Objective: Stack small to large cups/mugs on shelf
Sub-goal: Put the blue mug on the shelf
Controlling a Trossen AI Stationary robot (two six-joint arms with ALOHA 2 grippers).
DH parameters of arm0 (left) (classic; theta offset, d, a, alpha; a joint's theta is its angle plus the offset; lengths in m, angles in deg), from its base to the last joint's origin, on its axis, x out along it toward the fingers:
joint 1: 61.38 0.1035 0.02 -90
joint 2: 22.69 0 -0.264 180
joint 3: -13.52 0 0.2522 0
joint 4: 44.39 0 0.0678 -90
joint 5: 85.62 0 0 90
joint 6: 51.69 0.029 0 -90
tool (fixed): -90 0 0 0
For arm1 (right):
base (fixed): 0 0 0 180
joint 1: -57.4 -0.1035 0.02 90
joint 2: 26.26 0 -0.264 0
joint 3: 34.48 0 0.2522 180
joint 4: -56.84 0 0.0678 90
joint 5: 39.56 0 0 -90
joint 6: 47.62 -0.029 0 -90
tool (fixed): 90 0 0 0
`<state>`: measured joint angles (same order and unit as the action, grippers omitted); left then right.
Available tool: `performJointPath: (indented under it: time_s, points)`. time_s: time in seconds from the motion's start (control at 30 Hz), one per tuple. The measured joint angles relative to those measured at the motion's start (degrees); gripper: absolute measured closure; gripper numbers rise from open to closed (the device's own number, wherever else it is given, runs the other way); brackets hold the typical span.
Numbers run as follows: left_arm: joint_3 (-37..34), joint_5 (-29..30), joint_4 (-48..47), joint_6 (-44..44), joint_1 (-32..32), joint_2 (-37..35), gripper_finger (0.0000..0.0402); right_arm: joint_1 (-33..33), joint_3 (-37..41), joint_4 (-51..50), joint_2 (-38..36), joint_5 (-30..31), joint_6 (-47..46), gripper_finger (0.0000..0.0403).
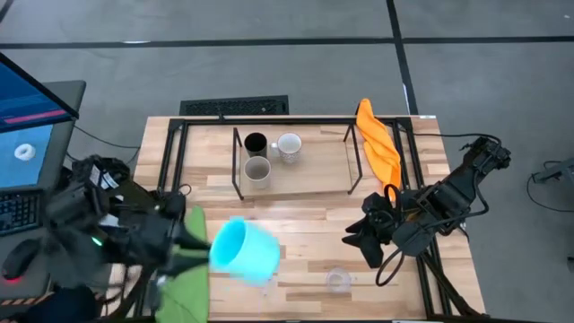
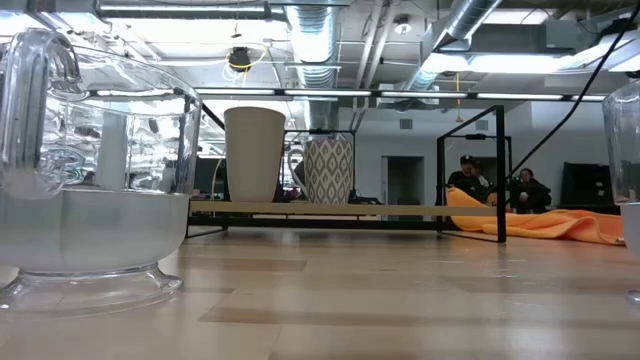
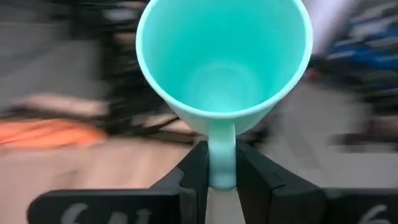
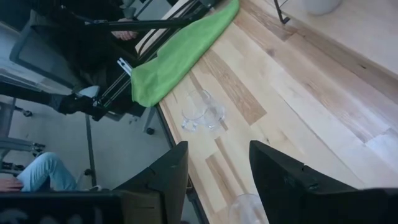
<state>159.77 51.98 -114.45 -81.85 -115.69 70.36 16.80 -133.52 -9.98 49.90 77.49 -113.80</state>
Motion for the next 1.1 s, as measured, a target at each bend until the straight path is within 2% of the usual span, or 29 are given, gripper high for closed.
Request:
performJointPath:
  time_s: [0.1, 0.17, 0.23, 0.4, 0.6, 0.7, 0.93, 1.1]
  points:
    - [-3.15, 10.05, -10.32, -7.79, 1.20, 0.02, 0.0350, 0.00, 0.00, -0.01, 0.00, 0.00, -1.15, 0.0212]
    - [-6.14, 13.68, -15.62, -13.70, 2.79, 0.02, 0.0350, 0.00, 0.00, 0.01, 0.00, 0.00, -1.31, 0.0212]
    - [-10.30, 14.42, -18.62, -18.93, 4.59, 0.00, 0.0350, 0.00, 0.00, 0.03, 0.00, 0.00, -1.33, 0.0212]
    - [-22.88, 13.68, -17.86, -27.58, 9.93, 0.07, 0.0350, 0.00, 0.00, 0.09, 0.00, 0.00, -1.35, 0.0212]
    - [-37.20, 12.21, -13.16, -35.30, 16.40, 0.10, 0.0350, 0.00, 0.00, 0.22, 0.00, 0.04, -1.35, 0.0212]
    - [-43.43, 9.07, -7.68, -36.38, 19.55, 0.09, 0.0350, 0.00, 0.00, 0.37, 0.00, 0.11, -1.37, 0.0212]
    - [-55.66, 3.41, 16.99, -26.40, 25.31, 0.09, 0.0350, 0.00, 0.00, 0.42, 0.00, 0.20, -1.37, 0.0212]
    - [-59.82, 1.02, 21.80, -22.47, 29.84, 0.09, 0.0350, 0.00, 0.00, 0.42, 0.00, 0.22, -1.35, 0.0212]
